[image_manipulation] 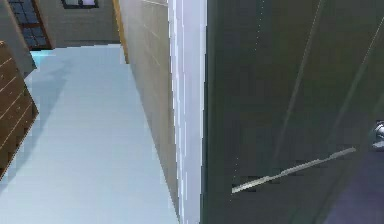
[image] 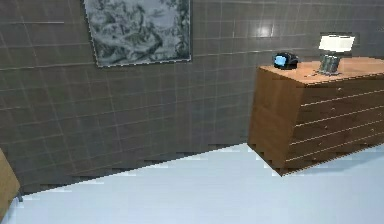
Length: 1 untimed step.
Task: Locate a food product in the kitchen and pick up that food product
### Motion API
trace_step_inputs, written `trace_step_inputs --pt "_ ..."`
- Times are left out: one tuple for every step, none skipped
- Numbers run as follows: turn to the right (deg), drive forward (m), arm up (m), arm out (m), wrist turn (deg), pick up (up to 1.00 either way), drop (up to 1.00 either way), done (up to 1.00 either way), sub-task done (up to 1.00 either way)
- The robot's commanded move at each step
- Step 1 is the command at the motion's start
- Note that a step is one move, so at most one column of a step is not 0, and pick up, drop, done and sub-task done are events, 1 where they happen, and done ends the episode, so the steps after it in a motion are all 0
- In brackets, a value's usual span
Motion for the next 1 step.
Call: trace_step_inputs --pt "-45.0 0.0 0.0 0.0 0.0 0.0 0.0 0.0 0.0"
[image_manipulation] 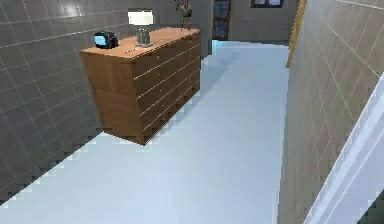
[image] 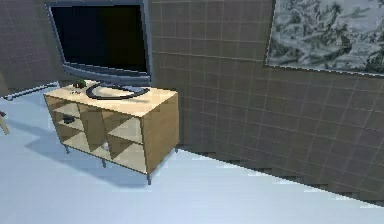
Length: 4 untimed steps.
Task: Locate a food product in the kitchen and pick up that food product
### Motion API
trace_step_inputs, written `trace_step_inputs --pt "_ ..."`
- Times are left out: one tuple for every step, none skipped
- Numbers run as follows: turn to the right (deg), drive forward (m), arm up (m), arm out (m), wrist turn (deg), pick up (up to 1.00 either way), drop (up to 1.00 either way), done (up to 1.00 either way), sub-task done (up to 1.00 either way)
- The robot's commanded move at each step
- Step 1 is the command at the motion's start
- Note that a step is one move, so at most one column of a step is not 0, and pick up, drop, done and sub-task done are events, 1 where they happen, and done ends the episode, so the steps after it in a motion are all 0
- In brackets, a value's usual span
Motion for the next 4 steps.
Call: trace_step_inputs --pt "-6.0 0.0 0.0 0.0 0.0 0.0 0.0 0.0 0.0" --pt "0.0 0.1 0.0 0.0 0.0 0.0 0.0 0.0 0.0" --pt "45.0 0.0 0.0 0.0 0.0 0.0 0.0 0.0 0.0" --pt "24.0 0.0 0.0 0.0 0.0 0.0 0.0 0.0 0.0"
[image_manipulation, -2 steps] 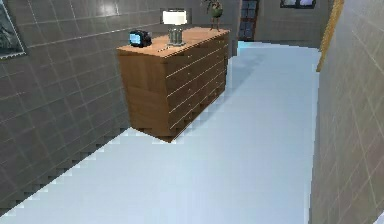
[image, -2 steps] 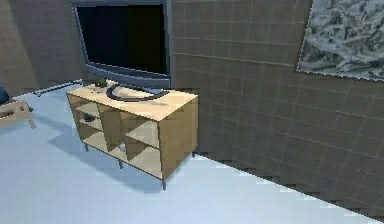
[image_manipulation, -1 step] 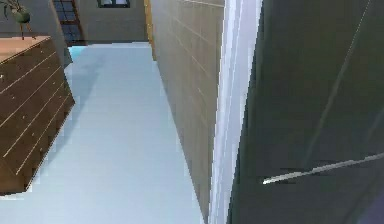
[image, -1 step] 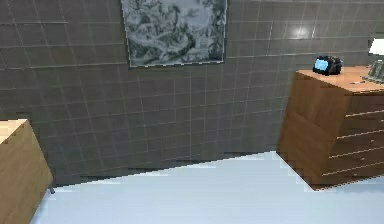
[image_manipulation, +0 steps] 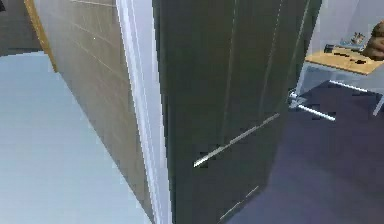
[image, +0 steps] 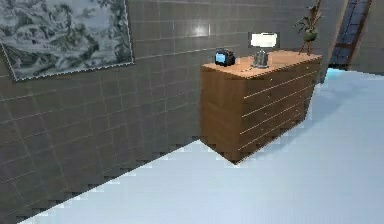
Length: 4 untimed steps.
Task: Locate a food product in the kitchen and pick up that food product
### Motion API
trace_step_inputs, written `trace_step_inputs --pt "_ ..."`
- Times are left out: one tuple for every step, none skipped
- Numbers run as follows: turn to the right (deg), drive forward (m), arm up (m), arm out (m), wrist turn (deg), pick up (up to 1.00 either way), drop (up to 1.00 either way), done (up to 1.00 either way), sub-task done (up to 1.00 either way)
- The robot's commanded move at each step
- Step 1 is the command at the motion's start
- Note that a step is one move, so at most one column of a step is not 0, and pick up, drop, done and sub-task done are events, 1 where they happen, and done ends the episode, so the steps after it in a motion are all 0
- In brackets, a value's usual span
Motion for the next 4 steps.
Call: trace_step_inputs --pt "0.0 0.45 0.0 0.0 0.0 0.0 0.0 0.0 0.0" --pt "45.0 0.0 0.0 0.0 0.0 0.0 0.0 0.0 0.0" --pt "3.0 0.0 0.0 0.0 0.0 0.0 0.0 0.0 0.0" --pt "0.0 1.0 0.0 0.0 0.0 0.0 0.0 0.0 0.0"
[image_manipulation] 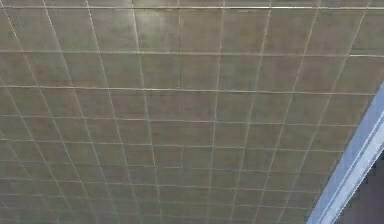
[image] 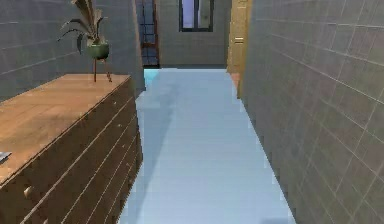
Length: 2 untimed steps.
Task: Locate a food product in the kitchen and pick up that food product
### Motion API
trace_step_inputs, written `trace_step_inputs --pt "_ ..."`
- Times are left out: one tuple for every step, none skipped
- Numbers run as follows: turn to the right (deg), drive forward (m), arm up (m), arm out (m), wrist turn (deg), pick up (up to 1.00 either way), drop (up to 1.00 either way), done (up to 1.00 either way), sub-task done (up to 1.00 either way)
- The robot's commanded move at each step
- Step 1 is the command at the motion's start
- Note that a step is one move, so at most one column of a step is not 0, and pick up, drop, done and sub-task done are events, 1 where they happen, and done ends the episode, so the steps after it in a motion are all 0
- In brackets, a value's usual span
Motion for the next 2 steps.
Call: trace_step_inputs --pt "0.0 1.0 0.0 0.0 0.0 0.0 0.0 0.0 0.0" --pt "-3.0 0.0 0.0 0.0 0.0 0.0 0.0 0.0 0.0"
